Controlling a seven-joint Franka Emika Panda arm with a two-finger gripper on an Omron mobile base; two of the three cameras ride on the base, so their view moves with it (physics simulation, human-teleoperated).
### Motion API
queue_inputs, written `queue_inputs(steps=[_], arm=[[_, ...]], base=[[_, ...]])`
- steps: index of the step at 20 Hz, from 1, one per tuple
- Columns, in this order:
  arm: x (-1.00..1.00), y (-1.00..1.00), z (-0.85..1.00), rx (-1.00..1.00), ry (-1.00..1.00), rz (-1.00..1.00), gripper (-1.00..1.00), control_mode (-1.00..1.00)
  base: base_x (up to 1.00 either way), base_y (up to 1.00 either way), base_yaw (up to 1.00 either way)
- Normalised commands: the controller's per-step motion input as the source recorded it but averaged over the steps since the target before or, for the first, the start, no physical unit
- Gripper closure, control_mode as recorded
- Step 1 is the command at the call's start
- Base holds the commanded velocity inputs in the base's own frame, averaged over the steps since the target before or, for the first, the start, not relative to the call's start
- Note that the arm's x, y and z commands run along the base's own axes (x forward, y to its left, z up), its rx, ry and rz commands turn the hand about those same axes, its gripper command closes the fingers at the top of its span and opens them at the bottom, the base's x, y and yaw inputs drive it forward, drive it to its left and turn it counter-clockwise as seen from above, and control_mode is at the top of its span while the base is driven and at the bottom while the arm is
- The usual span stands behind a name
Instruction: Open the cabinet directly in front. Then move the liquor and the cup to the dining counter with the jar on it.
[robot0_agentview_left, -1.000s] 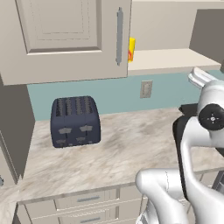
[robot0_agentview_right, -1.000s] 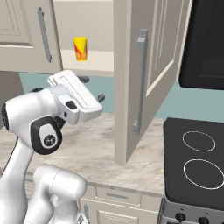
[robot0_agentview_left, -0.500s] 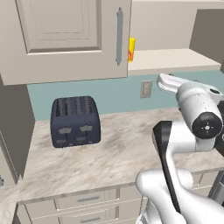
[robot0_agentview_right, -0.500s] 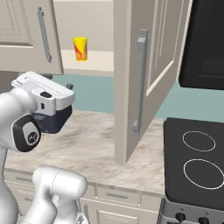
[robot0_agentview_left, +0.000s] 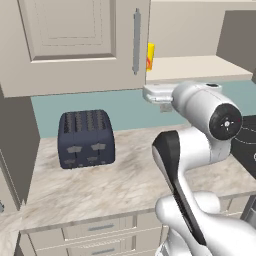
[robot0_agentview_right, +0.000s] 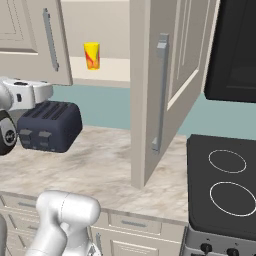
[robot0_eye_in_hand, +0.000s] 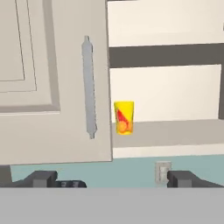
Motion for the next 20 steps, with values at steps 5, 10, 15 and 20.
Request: queue_inputs(steps=[5,10,15,20], arm=[[0.0,0.13,0.0,-0.01,0.02,0.0,-1.0,-1.0],[0.2,0.35,0.05,0.0,-0.01,0.0,-1.0,-1.0],[0.39,0.25,0.05,0.0,-0.09,0.0,-1.0,-1.0],[0.55,0.03,0.13,0.0,-0.11,0.0,-1.0,-1.0]], base=[[0.0,0.0,0.0],[0.0,0.0,0.0],[0.0,0.0,0.0],[0.0,0.0,0.0]])
